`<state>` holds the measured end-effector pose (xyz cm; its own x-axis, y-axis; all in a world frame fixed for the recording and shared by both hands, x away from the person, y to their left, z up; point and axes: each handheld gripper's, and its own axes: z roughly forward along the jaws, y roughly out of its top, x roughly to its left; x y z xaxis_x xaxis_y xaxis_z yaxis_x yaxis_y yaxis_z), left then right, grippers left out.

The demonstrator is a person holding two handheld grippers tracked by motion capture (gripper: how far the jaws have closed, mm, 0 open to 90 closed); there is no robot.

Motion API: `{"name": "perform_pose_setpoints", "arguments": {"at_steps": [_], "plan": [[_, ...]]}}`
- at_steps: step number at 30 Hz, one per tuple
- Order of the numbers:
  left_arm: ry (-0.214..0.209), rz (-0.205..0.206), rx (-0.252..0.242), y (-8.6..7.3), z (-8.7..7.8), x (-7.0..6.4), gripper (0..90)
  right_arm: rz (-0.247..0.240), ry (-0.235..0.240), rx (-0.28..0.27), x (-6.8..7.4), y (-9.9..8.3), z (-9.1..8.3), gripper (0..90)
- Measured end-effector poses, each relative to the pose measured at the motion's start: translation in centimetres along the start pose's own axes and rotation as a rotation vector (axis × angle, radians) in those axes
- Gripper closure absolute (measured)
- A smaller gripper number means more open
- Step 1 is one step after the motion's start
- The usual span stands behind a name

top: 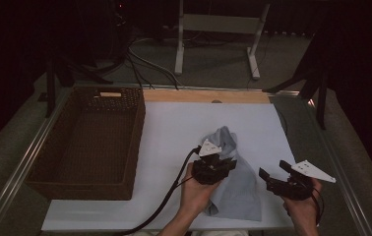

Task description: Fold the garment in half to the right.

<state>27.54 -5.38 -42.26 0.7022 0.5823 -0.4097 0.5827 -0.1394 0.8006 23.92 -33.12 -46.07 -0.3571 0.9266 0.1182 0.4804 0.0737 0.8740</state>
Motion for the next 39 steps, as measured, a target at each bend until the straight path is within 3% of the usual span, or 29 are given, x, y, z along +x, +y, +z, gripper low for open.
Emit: {"name": "perform_pose_setpoints", "arguments": {"at_steps": [4, 15, 18, 20, 21, 23, 27, 32, 35, 39], "plan": [[-0.016, 0.015, -0.006, 0.0, 0.5, -0.3, 84.9, -0.001, -0.001, -0.001, 0.0, 0.0, 0.0, 12.8], [-0.054, -0.018, 0.088, -1.1, 3.2, 0.1, 83.8, 0.001, -0.002, 0.000, 0.0, 0.0, -0.1, 12.9], [-0.080, -0.025, 0.099, -1.3, 3.4, 0.1, 77.6, 0.000, 0.000, 0.000, -0.1, 0.0, -0.1, 12.8], [-0.102, -0.038, 0.096, -1.3, 3.4, 0.2, 66.9, 0.000, -0.001, -0.001, -0.1, 0.0, -0.1, 12.8], [-0.123, -0.057, 0.080, -1.1, 3.3, 0.3, 66.9, 0.000, -0.002, 0.000, -0.1, 0.0, -0.1, 12.9], [-0.130, -0.054, 0.071, -0.9, 3.0, 0.3, 56.7, 0.001, -0.001, 0.000, -0.1, 0.0, -0.1, 12.8], [-0.112, -0.036, 0.057, -0.7, 2.6, 0.6, 44.8, 0.002, 0.002, 0.005, 0.0, 0.0, 0.0, 12.9], [-0.052, 0.009, 0.047, -0.7, 2.2, 0.9, 28.6, -0.009, 0.013, 0.012, 0.4, 0.0, 0.1, 12.9], [-0.026, 0.022, 0.035, -0.7, 1.9, 1.0, 23.2, -0.011, 0.018, 0.015, 0.5, -0.1, 0.2, 12.9], [-0.001, 0.039, 0.028, -0.7, 1.5, 1.2, 22.3, -0.017, 0.023, 0.023, 0.7, -0.1, 0.3, 12.9]]}}
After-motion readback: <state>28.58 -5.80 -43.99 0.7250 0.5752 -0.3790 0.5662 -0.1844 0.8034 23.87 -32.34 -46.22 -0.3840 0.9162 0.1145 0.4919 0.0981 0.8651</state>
